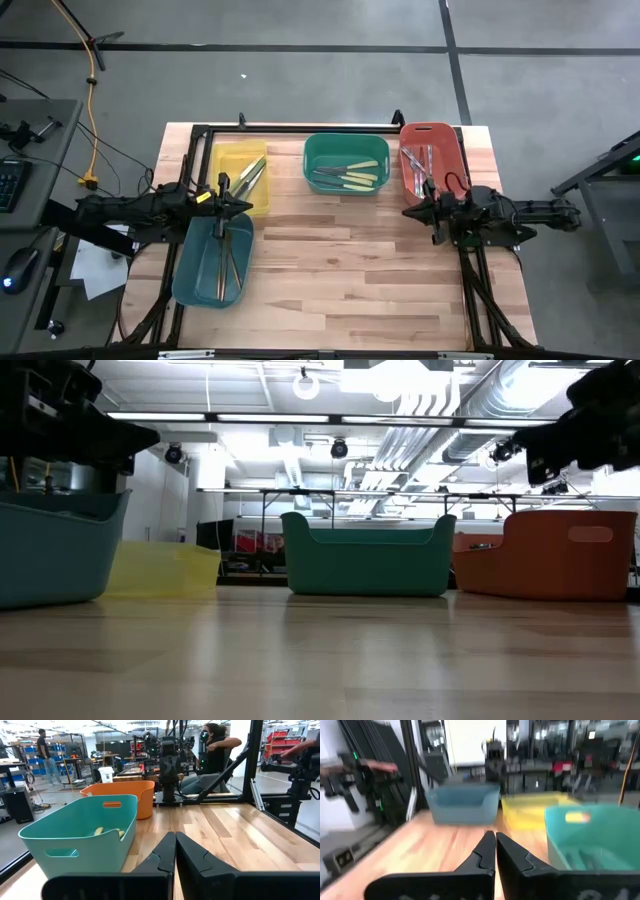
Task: Sort silverware by color (type)
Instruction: Return to Home Position
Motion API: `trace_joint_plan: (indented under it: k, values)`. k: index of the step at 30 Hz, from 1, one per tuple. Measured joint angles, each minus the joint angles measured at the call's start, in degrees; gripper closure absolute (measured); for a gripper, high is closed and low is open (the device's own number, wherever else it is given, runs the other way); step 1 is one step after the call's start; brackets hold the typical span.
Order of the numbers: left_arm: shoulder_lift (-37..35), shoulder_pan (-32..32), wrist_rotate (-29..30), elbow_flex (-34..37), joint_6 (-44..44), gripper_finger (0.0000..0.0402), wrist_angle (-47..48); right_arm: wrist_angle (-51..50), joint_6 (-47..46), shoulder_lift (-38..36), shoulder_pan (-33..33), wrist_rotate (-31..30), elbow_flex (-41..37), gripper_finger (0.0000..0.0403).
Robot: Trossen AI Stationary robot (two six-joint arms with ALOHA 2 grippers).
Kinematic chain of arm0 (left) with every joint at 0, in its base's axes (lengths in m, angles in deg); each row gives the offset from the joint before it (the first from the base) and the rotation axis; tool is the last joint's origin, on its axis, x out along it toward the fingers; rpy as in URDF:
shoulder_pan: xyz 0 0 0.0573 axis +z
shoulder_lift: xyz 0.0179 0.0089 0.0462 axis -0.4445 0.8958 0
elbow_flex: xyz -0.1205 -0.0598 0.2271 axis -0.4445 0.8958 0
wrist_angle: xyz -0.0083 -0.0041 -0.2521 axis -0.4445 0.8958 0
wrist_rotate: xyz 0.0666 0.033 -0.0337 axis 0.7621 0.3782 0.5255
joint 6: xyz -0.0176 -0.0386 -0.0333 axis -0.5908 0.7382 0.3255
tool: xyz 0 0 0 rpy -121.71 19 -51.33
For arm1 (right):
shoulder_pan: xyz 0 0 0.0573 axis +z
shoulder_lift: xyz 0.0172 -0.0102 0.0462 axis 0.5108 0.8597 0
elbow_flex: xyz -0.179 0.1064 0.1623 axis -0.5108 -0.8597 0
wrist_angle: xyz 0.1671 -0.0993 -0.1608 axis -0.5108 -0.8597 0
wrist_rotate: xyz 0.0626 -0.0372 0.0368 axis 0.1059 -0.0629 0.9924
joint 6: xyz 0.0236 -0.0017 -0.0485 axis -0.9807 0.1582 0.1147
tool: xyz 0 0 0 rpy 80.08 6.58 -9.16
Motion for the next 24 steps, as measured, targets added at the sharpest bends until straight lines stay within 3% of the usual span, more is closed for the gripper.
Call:
trace_joint_plan:
  k: [24]
  values:
    - [0.2, -0.7, 0.0, 0.0, 0.0, 0.0398, 0.0, -2.5, 0.0, 0.4, 0.0, -1.5, 0.0, 0.0402]
